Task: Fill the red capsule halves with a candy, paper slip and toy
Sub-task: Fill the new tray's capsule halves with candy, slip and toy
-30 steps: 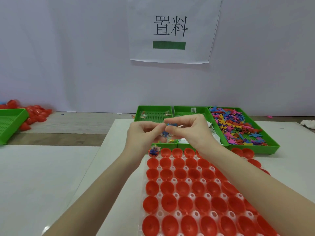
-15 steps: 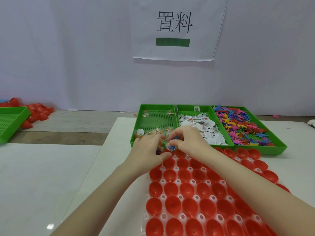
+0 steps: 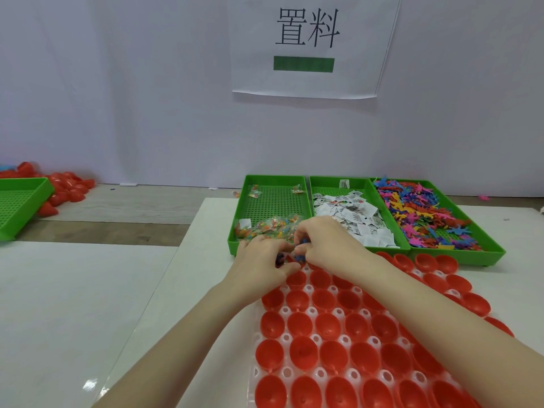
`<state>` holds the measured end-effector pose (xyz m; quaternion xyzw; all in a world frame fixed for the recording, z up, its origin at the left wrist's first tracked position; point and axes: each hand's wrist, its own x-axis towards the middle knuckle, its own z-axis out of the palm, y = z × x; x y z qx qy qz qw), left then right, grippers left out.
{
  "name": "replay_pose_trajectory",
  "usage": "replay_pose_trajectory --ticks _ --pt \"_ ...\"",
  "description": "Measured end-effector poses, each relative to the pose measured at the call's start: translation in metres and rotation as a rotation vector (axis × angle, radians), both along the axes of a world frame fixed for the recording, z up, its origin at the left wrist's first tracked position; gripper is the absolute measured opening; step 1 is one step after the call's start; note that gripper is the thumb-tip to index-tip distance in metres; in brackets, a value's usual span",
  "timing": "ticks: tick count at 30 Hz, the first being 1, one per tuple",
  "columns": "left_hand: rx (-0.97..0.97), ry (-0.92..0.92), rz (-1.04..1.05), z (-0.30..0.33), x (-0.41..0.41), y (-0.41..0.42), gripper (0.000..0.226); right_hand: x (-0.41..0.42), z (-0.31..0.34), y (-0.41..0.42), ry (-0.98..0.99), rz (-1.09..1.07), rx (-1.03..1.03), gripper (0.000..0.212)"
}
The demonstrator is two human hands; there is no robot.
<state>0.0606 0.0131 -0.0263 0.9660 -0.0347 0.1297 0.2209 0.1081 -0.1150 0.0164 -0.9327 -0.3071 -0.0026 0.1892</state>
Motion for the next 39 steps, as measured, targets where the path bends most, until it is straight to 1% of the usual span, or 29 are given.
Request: replay_pose_trajectory --ticks 3,6,9,11,13,15,19,22,24,26,28,30,31,32,33,34,35,36,37,38,39 --pt "-0.055 -0.019 -0.014 -0.001 0.001 0.000 0.023 -0.004 -0.002 0.003 -0.042 0.030 -0.017 0.008" --pt "-0.097 -0.007 -0.019 -0.001 0.001 0.000 0.024 -0.006 -0.003 0.004 -0.064 0.031 0.030 0.017" --pt "-0.056 -0.001 -0.016 -0.001 0.001 0.001 0.026 -0.003 0.001 -0.002 0.049 -0.049 0.189 0.021" --pt "-0.016 -0.004 -0.014 0.001 0.000 0.001 0.024 0.001 0.004 -0.007 0.128 -0.056 0.244 0.015" --pt "0.009 -0.001 -0.018 0.003 0.000 0.001 0.023 0.003 0.006 -0.010 0.152 -0.023 0.227 0.011" --pt "0.027 0.003 -0.019 0.004 0.000 0.000 0.024 0.001 0.007 -0.010 0.125 0.003 0.172 0.016" --pt "0.061 -0.008 -0.030 0.003 0.000 0.000 0.023 -0.006 0.003 -0.005 -0.098 0.071 -0.012 0.025" --pt "0.113 0.003 -0.042 0.004 -0.002 0.001 0.024 -0.011 0.004 -0.002 -0.202 0.086 -0.143 0.018" --pt "0.160 -0.004 -0.051 0.004 -0.003 0.002 0.025 -0.011 0.005 -0.005 -0.207 0.065 -0.131 0.012" --pt "0.190 -0.022 -0.052 0.006 -0.001 0.003 0.027 -0.011 0.006 -0.010 -0.179 0.056 -0.065 0.011" --pt "0.200 -0.041 -0.041 0.007 0.000 0.004 0.034 -0.010 0.007 -0.016 -0.152 0.036 -0.009 0.022" --pt "0.200 -0.061 -0.043 0.009 0.000 0.005 0.045 -0.004 0.010 -0.026 -0.141 -0.011 0.077 0.023" --pt "0.178 -0.079 -0.048 0.009 -0.002 0.006 0.050 0.000 0.013 -0.034 -0.153 -0.052 0.122 0.021" --pt "0.116 -0.108 -0.051 0.010 -0.002 0.007 0.054 0.005 0.016 -0.043 -0.188 -0.110 0.173 0.019" --pt "0.004 -0.153 -0.047 0.011 -0.003 0.009 0.057 0.012 0.018 -0.055 -0.243 -0.187 0.229 0.017" --pt "-0.136 -0.205 -0.029 0.013 -0.002 0.011 0.054 0.021 0.018 -0.070 -0.308 -0.285 0.283 0.017" --pt "-0.266 -0.257 0.007 0.016 0.000 0.015 0.046 0.031 0.016 -0.086 -0.360 -0.402 0.325 0.018" --pt "-0.361 -0.289 0.057 0.019 0.004 0.019 0.034 0.040 0.013 -0.104 -0.367 -0.520 0.324 0.020" --pt "-0.405 -0.287 0.113 0.021 0.010 0.024 0.025 0.050 0.009 -0.122 -0.311 -0.625 0.255 0.025" --pt "-0.392 -0.253 0.159 0.023 0.017 0.028 0.022 0.058 0.003 -0.138 -0.202 -0.700 0.127 0.032" --pt "-0.333 -0.192 0.180 0.023 0.025 0.033 0.024 0.063 -0.002 -0.152 -0.063 -0.735 -0.007 0.043"
